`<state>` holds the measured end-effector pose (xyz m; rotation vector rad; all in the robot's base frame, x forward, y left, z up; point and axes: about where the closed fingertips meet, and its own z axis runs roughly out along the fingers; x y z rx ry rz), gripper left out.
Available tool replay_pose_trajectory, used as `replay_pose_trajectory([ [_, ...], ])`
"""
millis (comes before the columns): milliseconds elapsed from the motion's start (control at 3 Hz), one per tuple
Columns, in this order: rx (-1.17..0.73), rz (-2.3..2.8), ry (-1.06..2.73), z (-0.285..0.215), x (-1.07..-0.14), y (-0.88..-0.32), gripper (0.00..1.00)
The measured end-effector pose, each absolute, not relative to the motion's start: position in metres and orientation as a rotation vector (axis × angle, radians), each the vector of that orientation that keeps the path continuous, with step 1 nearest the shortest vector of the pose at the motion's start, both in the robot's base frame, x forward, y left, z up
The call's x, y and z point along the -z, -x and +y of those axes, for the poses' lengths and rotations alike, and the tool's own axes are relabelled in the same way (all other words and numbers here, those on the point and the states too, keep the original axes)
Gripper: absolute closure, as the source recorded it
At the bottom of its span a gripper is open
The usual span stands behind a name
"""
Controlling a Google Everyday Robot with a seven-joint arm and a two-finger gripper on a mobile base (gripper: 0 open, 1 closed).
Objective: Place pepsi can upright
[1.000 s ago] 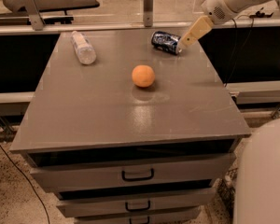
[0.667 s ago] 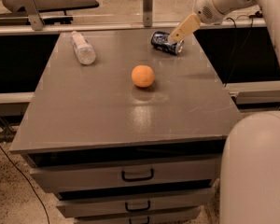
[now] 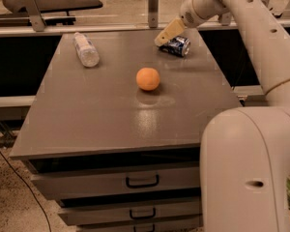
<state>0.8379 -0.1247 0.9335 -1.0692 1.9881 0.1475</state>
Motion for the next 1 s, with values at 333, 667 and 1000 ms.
replay_pose_trajectory([
  [333, -0.116, 2.03, 1.089, -0.106, -0.915, -0.851, 0.0],
  [667, -0.08, 2.086, 1.105, -0.098, -0.897, -0.859, 0.0],
  [1000, -0.033, 2.144, 1.135, -0.095, -0.88, -0.862, 0.0],
])
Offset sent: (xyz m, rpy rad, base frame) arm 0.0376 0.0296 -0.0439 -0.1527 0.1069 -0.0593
